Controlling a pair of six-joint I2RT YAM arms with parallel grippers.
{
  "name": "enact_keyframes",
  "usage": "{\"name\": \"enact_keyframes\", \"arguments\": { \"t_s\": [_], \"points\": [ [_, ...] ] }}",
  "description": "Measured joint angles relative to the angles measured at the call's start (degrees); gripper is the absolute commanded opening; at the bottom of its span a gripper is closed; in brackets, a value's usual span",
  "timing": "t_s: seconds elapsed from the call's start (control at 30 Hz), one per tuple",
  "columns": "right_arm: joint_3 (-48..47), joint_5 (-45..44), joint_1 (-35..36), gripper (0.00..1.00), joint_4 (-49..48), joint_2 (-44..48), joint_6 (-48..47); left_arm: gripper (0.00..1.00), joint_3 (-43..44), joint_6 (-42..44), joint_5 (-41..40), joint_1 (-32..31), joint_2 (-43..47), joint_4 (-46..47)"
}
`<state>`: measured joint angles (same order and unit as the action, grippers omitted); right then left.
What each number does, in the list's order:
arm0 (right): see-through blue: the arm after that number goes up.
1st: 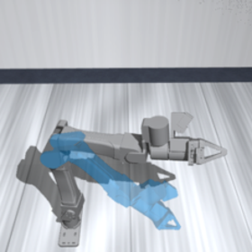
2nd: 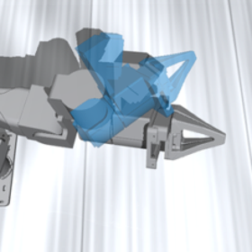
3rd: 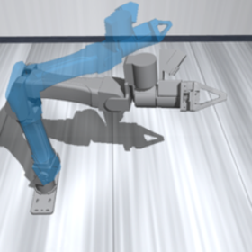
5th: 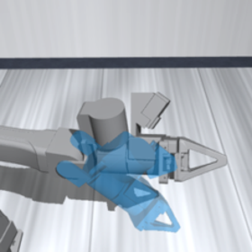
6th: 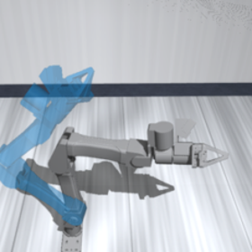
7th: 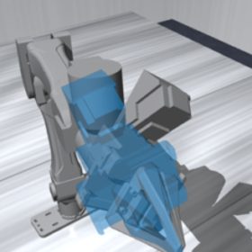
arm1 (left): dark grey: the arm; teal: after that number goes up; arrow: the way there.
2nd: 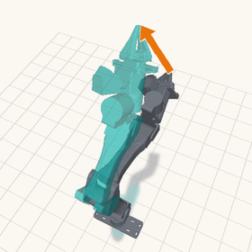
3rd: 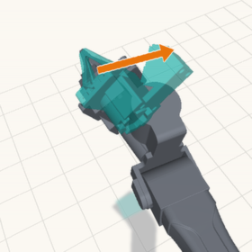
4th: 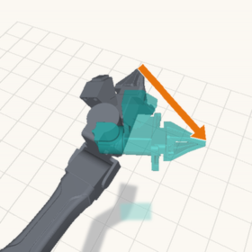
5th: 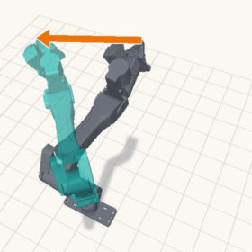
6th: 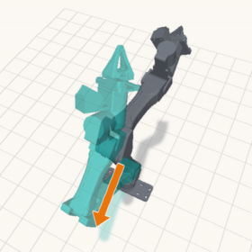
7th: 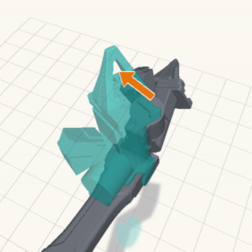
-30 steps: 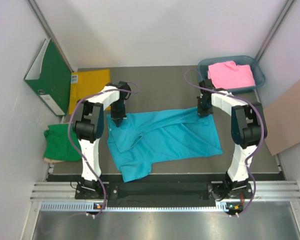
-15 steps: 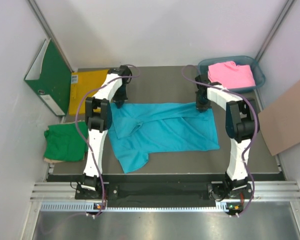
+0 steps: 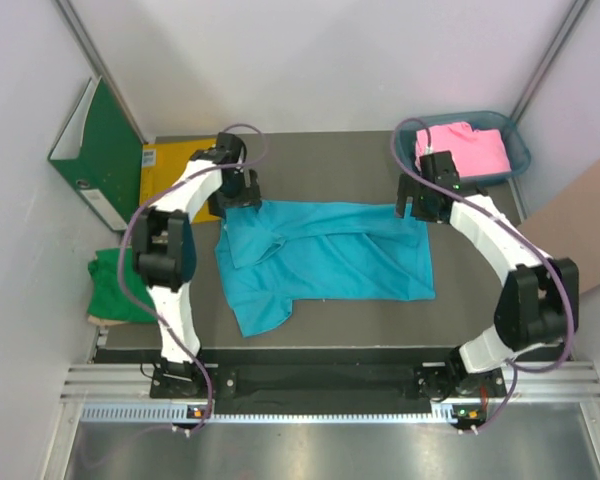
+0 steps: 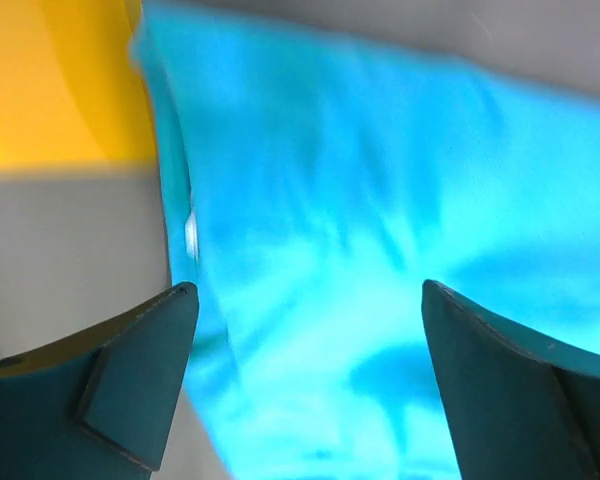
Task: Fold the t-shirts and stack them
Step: Fold the flattened tshirt in 1/3 of the way, then grap the side of the flattened tshirt closest away from the robot with both arms
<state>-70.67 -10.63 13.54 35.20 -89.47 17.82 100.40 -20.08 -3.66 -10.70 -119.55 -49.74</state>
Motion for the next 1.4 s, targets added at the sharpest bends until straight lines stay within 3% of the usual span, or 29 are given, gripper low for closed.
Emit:
{"name": "enact_keyframes", "arguments": {
  "t_s": [0.23,0.4,0.47,0.53,0.83,1.03,1.17,1.27,1.3,1.37,1.4],
  "points": [
    [12.2,1.0,-3.6,0.91,2.7,8.7,8.5,0.99,-18.4,1.8,3.8,-4.1,27.8,2.6],
    [21.4,4.3,-8.7,0.86,5.4,10.1,14.0,0.97,-29.4,1.1,4.3,-12.1,36.2,2.3],
    [24.3,5.9,-10.5,0.84,5.6,10.6,15.3,0.96,-33.8,0.0,4.9,-15.5,37.0,1.4],
    [26.2,7.6,-13.3,0.74,5.6,11.0,15.9,0.91,-37.1,-1.1,5.7,-18.4,37.0,1.0],
    [29.9,15.6,-16.7,0.64,1.8,10.6,16.9,0.86,-41.7,-4.9,7.1,-28.3,36.5,-0.5],
    [30.7,21.0,-16.7,0.35,-0.2,9.9,16.9,0.86,-43.1,-7.2,7.2,-33.8,33.8,0.2],
    [32.2,25.1,-16.7,0.31,-1.4,9.8,17.6,0.88,-44.3,-8.6,7.1,-35.4,30.6,0.3],
    [33.4,27.9,-16.7,0.2,-1.8,10.0,18.4,0.79,-45.9,-9.5,6.6,-36.5,29.4,0.5],
    [33.7,28.5,-16.7,0.12,-1.8,10.2,18.4,0.69,-46.6,-9.9,6.2,-36.7,29.2,0.8],
    [34.4,29.0,-16.7,0.07,-1.7,10.4,18.4,0.55,-47.8,-10.8,5.2,-37.0,28.6,0.9],
    [34.7,29.3,-16.7,0.04,-1.7,10.4,18.3,0.52,-48.2,-11.3,4.2,-37.1,27.9,1.0]
  ]
}}
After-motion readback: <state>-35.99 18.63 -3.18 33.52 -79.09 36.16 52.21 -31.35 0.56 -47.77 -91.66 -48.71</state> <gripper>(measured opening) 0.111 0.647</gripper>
